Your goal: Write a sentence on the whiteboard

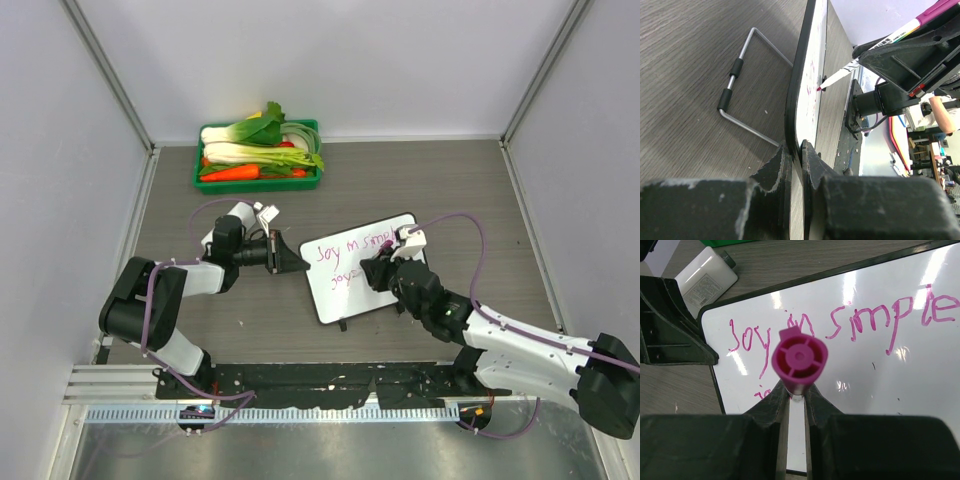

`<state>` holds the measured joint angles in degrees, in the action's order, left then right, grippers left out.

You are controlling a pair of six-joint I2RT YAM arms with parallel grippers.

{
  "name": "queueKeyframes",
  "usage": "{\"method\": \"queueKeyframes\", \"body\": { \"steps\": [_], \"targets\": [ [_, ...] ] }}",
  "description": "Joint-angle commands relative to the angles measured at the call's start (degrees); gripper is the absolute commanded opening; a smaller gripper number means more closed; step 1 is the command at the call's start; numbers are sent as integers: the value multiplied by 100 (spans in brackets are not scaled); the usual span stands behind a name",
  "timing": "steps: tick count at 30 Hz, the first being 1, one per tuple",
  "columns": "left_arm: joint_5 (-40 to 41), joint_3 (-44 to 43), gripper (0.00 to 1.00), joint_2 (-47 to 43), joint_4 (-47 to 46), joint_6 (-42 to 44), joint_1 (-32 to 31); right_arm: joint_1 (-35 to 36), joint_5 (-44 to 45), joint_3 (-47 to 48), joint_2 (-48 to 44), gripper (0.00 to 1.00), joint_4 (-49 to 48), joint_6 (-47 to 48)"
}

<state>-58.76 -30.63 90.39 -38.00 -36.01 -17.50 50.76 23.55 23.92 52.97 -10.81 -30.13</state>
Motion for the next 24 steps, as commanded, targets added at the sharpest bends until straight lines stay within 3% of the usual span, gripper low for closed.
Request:
{"method": "queueKeyframes", "body": {
  "steps": [1,11,17,24],
  "targets": [
    [-39,22,0,146,196,323,-79,-31,-26,-28,143,1,-149,-19],
    [-21,40,0,137,205,340,-79,-31,9,42,-6,1,-168,-81],
    [-39,22,0,128,188,340,-87,-31,-403,-89,-795,1,-255,-80],
    [-56,40,0,119,170,340,-78,-31,-44,-72,-1263,2,148,77]
  ]
}}
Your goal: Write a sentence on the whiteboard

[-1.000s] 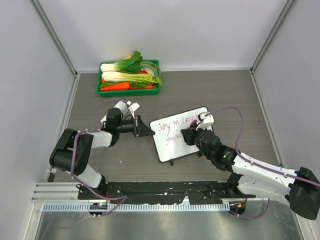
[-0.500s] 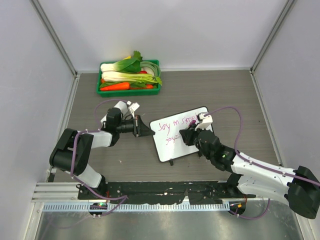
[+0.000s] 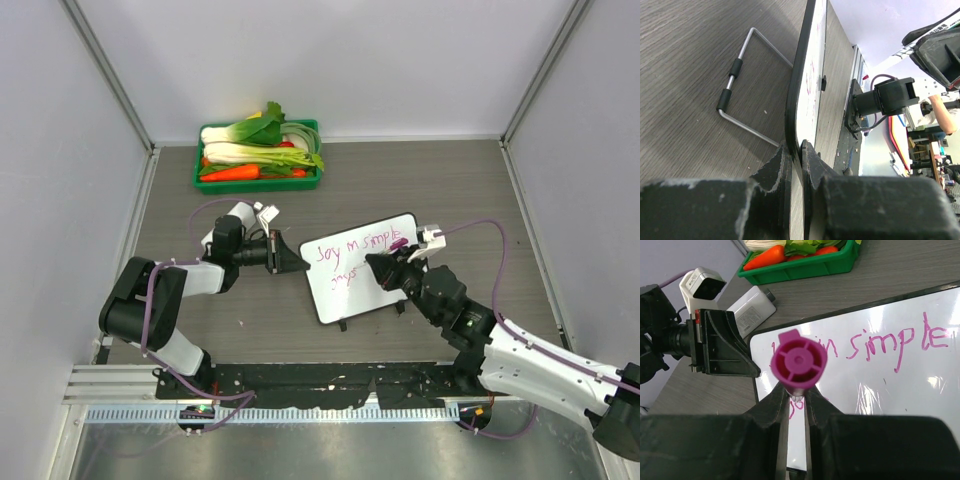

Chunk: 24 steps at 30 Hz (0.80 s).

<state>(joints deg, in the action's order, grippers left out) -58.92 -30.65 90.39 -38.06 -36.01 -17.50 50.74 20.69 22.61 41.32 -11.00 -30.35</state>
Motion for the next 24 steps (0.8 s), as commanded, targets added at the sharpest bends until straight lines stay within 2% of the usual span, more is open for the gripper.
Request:
{"method": "queueKeyframes", "body": {
  "steps": [1,24],
  "targets": [
    [-32,42,0,119,177,331,-87,-38,330,94,-80,2,204,125],
    [-50,42,0,128,133,314,-78,-38,489,-143,815,1,-95,240]
  ]
}}
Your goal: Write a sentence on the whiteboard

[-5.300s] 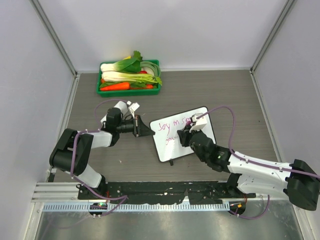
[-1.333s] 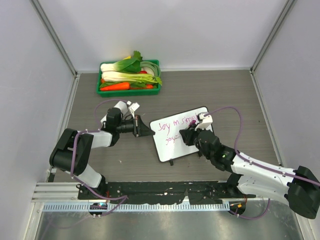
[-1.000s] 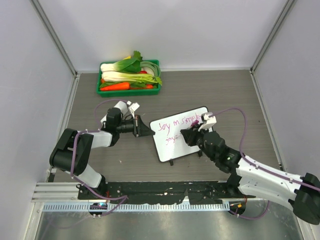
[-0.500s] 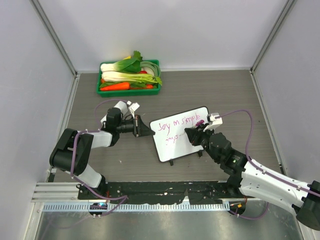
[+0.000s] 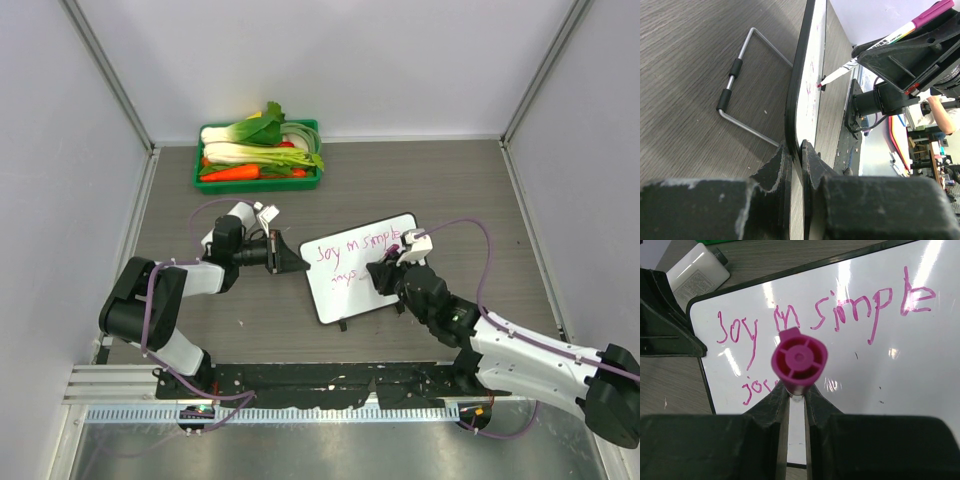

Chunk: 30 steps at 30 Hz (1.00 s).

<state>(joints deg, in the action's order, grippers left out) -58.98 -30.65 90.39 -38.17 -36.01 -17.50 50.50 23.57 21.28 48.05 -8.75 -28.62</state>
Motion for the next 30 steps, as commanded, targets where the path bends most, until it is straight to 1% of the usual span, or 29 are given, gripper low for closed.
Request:
{"method": "queueKeyframes", "body": {
  "steps": [1,10,16,18,25,27,30],
  "targets": [
    [-52,42,0,128,135,305,-87,-5,218,-18,152,1,-311,67],
    [-43,51,0,119,126,305,-79,-5,315,25,117,1,-118,111],
    [-43,60,0,119,126,305,-78,-5,122,192,-349,1,66,50],
    [-52,68,0,110,117,305,-78,-14,77,385,-481,1,198,32],
    [-61,86,0,84,73,296,-87,-5,-133,518,-446,1,242,-126],
    [-43,86,1,75,73,296,-78,-5,-186,518,-437,1,260,-179],
    [-26,121,5,23,64,305,-78,-14,-265,439,-446,1,243,-301]
  ]
}}
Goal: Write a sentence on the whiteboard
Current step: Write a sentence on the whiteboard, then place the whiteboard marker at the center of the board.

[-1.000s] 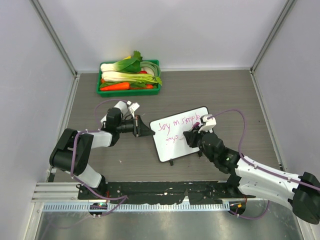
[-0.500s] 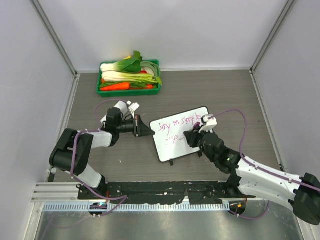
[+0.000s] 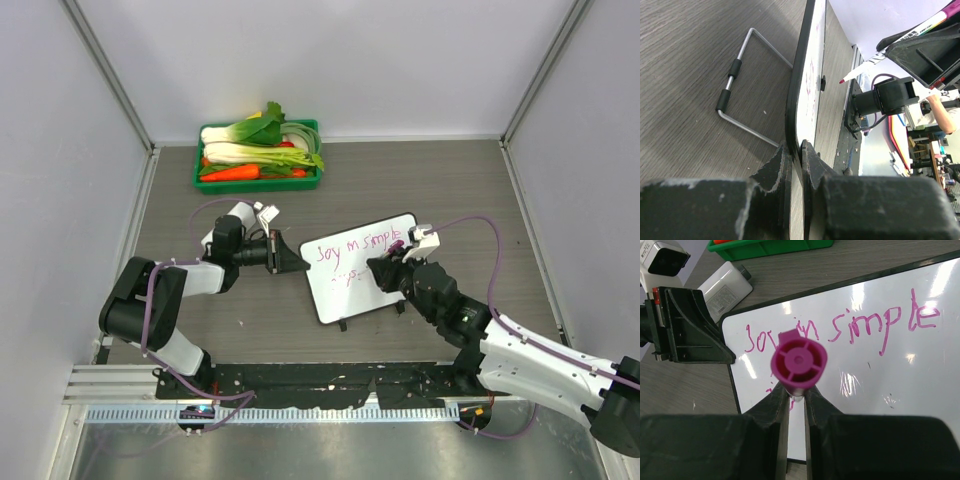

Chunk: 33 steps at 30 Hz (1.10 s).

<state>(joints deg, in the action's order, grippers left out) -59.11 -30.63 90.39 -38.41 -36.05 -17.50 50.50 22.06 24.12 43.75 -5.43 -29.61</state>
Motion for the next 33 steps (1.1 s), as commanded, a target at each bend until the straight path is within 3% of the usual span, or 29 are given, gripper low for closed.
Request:
{"method": "queueKeyframes", "body": {
  "steps": [1,8,15,20,21,29,33],
  "targets": [
    [5,136,8,-4,97,327,-78,-14,-132,146,-33,1,-72,-238],
    [417,312,37,-477,272,555,-78,-14,-325,128,-173,2,208,-634],
    [1146,549,79,-1462,677,828,-78,-14,-536,32,-542,1,929,-1459],
    [1376,646,92,-1910,555,556,-78,-23,-659,-179,-815,2,1263,-1908],
    [1420,655,99,-2007,511,425,-87,-23,-668,-249,-885,1,1394,-2030],
    [2175,743,100,-3122,808,-542,-78,-31,-651,-452,-1482,1,2432,-2901],
    [2974,673,100,-3826,1826,-797,-87,-40,-651,-408,-1562,1,3117,-3419]
  ]
}}
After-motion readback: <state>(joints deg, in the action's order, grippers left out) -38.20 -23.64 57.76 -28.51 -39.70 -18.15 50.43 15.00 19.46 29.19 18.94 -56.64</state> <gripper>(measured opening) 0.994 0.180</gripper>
